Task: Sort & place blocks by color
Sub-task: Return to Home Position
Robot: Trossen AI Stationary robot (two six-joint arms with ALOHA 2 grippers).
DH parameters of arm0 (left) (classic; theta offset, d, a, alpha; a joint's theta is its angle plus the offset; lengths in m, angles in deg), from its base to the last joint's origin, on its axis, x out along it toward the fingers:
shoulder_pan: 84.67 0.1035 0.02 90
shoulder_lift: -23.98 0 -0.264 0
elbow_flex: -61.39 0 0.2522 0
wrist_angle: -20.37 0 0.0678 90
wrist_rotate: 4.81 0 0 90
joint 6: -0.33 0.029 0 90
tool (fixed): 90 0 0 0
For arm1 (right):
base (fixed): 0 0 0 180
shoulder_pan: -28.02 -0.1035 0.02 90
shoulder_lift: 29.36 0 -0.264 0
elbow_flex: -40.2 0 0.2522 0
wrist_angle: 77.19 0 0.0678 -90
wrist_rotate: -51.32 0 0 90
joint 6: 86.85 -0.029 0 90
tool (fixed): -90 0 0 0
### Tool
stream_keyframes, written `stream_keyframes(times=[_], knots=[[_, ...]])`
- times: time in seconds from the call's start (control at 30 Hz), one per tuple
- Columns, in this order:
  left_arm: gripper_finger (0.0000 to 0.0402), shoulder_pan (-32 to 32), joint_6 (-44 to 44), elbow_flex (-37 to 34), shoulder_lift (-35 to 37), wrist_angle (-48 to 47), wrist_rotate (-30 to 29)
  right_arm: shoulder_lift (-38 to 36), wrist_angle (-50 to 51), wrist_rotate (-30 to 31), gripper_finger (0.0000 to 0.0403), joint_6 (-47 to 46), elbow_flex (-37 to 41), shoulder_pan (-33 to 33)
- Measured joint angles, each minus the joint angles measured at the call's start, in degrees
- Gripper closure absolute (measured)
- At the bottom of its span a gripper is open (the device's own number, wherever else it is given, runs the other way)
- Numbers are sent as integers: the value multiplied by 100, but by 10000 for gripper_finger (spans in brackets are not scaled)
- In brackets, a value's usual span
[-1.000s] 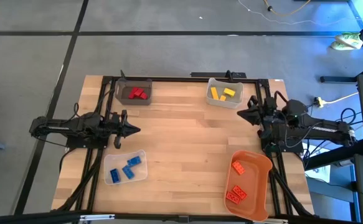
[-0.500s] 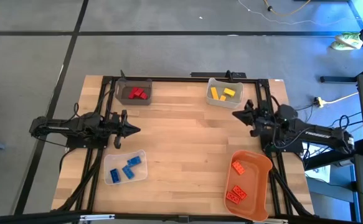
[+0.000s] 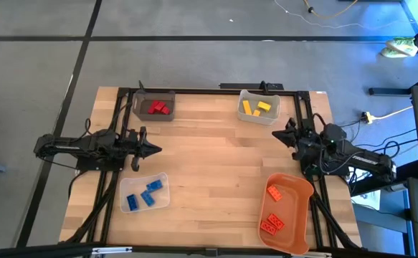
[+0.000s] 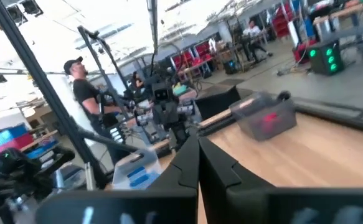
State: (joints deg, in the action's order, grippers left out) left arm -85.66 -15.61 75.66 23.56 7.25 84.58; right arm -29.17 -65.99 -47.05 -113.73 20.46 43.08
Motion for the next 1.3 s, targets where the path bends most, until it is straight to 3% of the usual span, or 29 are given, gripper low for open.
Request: stream_keyframes(times=[0.13,0.27,0.33,0.43,0.63,1.3], knots=[[401,0,0,0,0,2,7,36,-647,541,403,-186,475,-597],[401,0,-2,0,2,5,-3,41,-290,1539,403,181,537,-1285],[401,0,-2,0,4,8,-1,-16,-113,1745,403,465,537,-1445],[401,0,-2,0,4,11,0,-4,49,1769,403,612,533,-1489],[401,0,-2,0,4,14,2,-9,75,1423,403,2012,529,-1487],[401,0,-2,0,4,20,1,-5,113,1220,391,2573,529,-1487]])
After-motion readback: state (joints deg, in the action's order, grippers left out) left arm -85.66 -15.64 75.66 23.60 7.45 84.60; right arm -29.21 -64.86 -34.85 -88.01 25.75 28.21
